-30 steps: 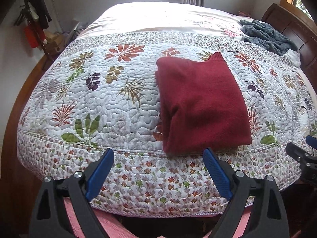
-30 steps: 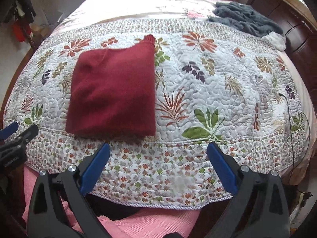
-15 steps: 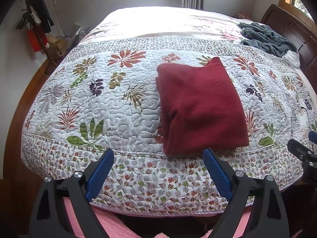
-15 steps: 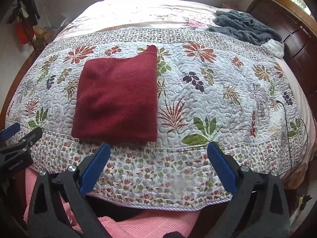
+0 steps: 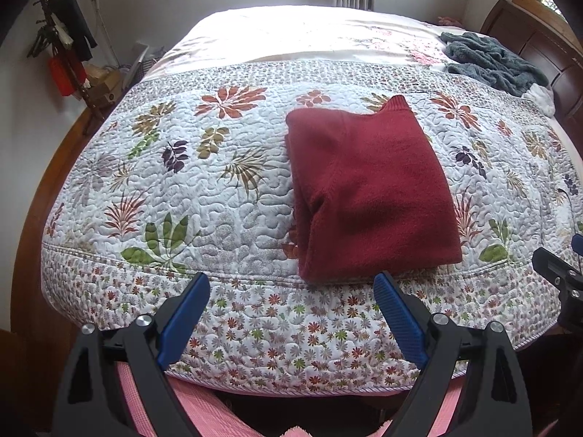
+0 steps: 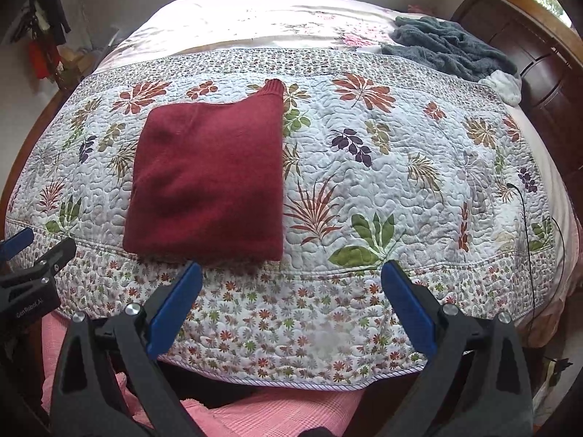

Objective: Fold small clothes

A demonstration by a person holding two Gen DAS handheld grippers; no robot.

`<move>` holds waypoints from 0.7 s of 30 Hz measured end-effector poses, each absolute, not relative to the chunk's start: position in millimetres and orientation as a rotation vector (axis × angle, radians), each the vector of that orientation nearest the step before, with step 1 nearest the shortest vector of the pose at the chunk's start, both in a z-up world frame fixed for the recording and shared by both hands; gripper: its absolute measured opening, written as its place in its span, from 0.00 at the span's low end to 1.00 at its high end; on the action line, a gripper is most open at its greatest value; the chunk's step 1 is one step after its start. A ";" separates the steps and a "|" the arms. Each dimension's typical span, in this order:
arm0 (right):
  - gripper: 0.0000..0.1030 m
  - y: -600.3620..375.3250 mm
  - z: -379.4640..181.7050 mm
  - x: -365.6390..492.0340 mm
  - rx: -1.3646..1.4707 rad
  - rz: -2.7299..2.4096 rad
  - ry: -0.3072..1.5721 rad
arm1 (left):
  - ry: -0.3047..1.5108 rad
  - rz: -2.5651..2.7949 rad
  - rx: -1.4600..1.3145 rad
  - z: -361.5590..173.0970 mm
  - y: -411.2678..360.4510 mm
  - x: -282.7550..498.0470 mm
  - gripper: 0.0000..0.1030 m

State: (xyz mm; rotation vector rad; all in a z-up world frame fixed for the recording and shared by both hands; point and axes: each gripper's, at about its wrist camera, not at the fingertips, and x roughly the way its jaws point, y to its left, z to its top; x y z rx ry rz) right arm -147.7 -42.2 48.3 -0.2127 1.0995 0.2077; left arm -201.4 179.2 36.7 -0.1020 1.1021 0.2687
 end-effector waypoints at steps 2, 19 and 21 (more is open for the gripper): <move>0.95 -42.6 48.0 -147.3 -0.210 0.208 1.099 | 1.105 0.271 -0.101 35.9 179.8 -201.3 0.89; 0.95 -48.7 46.4 -145.8 -0.201 0.182 1.056 | 1.114 0.260 -0.085 30.5 177.1 -200.2 0.89; 0.95 -49.6 45.4 -145.5 -0.189 0.181 1.065 | 1.110 0.263 -0.086 30.4 177.3 -200.3 0.89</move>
